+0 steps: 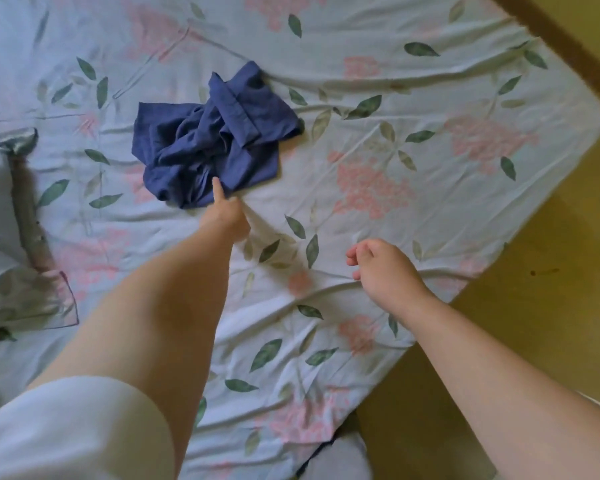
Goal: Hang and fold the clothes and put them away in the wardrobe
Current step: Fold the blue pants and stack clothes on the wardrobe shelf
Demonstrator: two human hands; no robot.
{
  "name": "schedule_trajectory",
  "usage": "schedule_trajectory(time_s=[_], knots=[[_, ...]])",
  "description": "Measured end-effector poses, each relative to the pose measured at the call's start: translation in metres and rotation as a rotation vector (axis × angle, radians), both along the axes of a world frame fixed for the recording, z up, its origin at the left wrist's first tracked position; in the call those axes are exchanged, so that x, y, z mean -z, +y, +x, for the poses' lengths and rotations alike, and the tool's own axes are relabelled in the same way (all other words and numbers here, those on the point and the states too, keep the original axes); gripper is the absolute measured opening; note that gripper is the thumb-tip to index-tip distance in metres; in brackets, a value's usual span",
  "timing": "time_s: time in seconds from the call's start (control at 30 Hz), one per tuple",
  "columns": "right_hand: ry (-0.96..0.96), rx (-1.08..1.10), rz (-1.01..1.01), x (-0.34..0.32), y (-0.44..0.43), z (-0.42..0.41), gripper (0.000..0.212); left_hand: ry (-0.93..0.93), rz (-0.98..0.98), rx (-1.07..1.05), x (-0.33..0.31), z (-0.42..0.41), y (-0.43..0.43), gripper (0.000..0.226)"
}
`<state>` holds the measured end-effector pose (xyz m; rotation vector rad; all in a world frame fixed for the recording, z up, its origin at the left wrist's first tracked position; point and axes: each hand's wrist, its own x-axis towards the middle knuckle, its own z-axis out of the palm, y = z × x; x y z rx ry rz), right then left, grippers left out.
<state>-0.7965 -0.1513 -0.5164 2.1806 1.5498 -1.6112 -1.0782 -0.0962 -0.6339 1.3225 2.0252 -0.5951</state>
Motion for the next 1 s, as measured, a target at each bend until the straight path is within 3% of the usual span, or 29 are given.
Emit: schedule_trajectory(time_s=[0.13,0.23,0.43,0.53,0.63,0.7,0.9,0.93,1.0], knots=[[-0.013,-0.003,-0.037,0.012,-0.003,0.006,0.033,-0.008,0.055,-0.029,0.017,-0.012,0.005,0.062],[-0.02,0.014,-0.065,0.006,-0.007,0.009,0.031,-0.068,0.3,-0.118,0.004,-0.008,-0.002,0.04],[-0.024,-0.027,-0.102,-0.042,-0.008,0.007,0.03,-0.246,0.586,-0.445,-0.071,0.028,-0.046,0.015],[-0.024,-0.079,-0.075,-0.076,-0.007,0.005,0.029,-0.355,0.574,-0.605,-0.118,0.051,-0.068,0.019],[-0.012,-0.136,-0.04,-0.11,-0.012,0.001,0.019,-0.412,0.486,-0.534,-0.168,0.07,-0.083,0.01],[-0.003,-0.172,0.007,-0.131,-0.018,0.002,0.012,-0.477,0.53,-0.519,-0.208,0.082,-0.094,0.02],[0.288,-0.215,0.248,-0.203,-0.041,0.017,0.069,-0.728,0.684,-0.452,-0.346,0.117,-0.119,0.034],[0.338,-0.221,0.322,-0.218,-0.043,0.021,0.067,-0.763,0.707,-0.426,-0.371,0.124,-0.124,0.035],[0.373,-0.262,0.452,-0.247,-0.045,0.032,0.04,-0.827,0.793,-0.405,-0.418,0.135,-0.132,0.033]])
